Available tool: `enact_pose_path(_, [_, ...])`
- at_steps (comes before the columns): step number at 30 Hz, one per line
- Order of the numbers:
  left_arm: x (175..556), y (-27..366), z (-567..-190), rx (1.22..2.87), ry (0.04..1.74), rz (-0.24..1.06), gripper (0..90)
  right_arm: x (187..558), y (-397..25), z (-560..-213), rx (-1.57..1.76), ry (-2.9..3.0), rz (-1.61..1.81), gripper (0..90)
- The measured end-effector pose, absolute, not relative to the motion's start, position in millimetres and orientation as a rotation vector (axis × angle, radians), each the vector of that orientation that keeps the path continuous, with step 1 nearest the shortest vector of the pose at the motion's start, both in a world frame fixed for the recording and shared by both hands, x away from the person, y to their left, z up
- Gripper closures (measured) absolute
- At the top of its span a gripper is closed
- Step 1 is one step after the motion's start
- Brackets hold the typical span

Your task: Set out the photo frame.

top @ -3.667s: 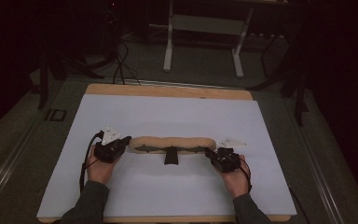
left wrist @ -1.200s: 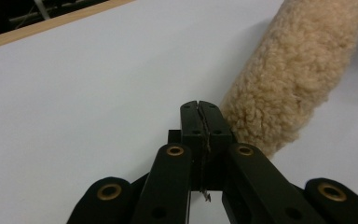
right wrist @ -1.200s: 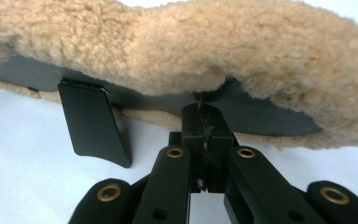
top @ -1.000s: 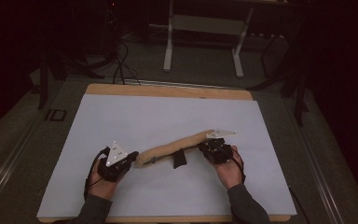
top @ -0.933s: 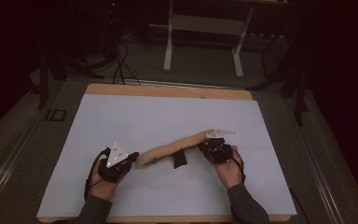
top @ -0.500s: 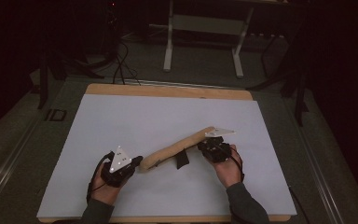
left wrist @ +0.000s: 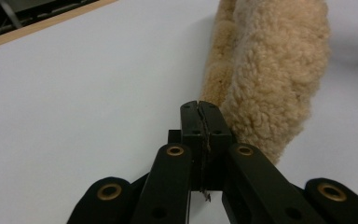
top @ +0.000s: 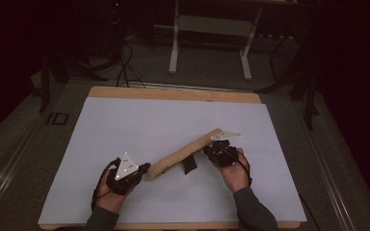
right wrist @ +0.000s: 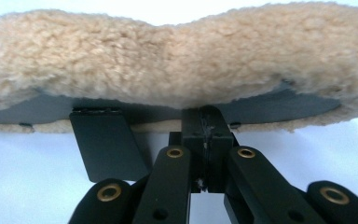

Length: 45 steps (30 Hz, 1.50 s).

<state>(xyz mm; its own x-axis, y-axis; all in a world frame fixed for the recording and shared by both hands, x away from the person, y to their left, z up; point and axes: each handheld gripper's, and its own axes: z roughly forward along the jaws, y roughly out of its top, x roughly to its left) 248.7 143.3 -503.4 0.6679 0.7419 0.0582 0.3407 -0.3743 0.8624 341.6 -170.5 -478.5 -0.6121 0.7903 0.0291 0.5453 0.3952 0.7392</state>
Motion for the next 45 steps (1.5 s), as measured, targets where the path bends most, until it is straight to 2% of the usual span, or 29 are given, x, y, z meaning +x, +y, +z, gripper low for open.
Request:
enact_pose_path(25, [244,116,-506,1.996,0.740,0.479,90.0,342,-156,-480,1.135,2.353,1.040,89.5])
enact_pose_path(45, [244,105,-508,2.009,0.716,0.462,90.0,341,-148,-479,1.113,2.367,1.045,89.5])
